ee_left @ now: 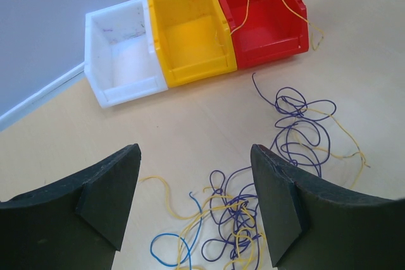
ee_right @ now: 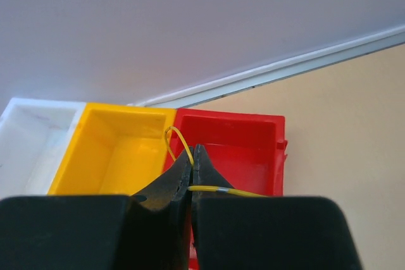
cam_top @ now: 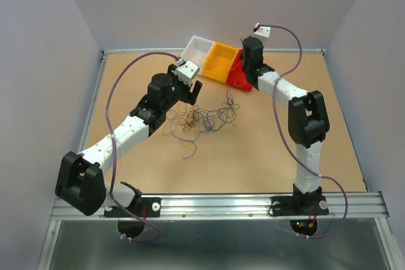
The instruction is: Untangle the cables
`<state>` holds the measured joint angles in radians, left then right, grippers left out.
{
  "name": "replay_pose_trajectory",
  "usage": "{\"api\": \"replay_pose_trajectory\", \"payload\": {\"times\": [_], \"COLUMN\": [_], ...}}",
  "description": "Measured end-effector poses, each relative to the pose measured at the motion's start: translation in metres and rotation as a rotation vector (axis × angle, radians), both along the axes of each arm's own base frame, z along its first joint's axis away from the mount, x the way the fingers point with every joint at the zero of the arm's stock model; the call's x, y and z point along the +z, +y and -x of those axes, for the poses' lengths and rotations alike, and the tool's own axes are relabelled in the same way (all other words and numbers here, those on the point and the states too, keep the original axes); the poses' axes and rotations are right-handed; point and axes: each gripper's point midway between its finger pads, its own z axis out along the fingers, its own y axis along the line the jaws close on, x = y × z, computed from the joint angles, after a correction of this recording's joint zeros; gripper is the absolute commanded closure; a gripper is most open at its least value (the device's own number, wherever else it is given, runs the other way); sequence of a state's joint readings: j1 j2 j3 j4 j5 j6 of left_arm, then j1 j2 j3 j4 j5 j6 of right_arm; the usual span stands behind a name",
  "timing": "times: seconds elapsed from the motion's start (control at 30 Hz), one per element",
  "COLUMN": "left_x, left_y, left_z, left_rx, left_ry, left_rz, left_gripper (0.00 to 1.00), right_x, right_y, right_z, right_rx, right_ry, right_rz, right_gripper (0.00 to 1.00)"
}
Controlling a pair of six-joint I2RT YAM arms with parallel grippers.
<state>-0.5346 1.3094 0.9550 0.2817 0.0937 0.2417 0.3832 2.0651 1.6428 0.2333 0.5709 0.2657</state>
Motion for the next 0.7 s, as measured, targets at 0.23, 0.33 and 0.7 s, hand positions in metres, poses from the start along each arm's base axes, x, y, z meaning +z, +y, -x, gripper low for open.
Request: {"api": "replay_pose_trajectory", "payload": {"times": [0.23, 0.33, 0.7], "left_x": [0.0, -0.001, -0.002], "left_y": [0.0, 0.0, 0.0], "left_z": [0.0, 0.0, -0.001], "left_rx": [0.0, 0.0, 0.002], "left_ry": [0.0, 0.001, 0.004], "left_rz": [0.0, -0.001, -0.003], "left_gripper": [0.18, 0.18, 0.18], "right_x": [-0.004, -0.011, -0.091], "right_y": [-0.03, -0.034, -0.013], "right_z": [-0.013, -0.019, -0.054], "right_rx": [-0.13, -0.151, -0.103], "right_ry": [0.018, 0.025, 0.144], "right_rz": [0.054, 0.069, 0.086], "right_gripper": [0.99, 1.0, 0.99]}}
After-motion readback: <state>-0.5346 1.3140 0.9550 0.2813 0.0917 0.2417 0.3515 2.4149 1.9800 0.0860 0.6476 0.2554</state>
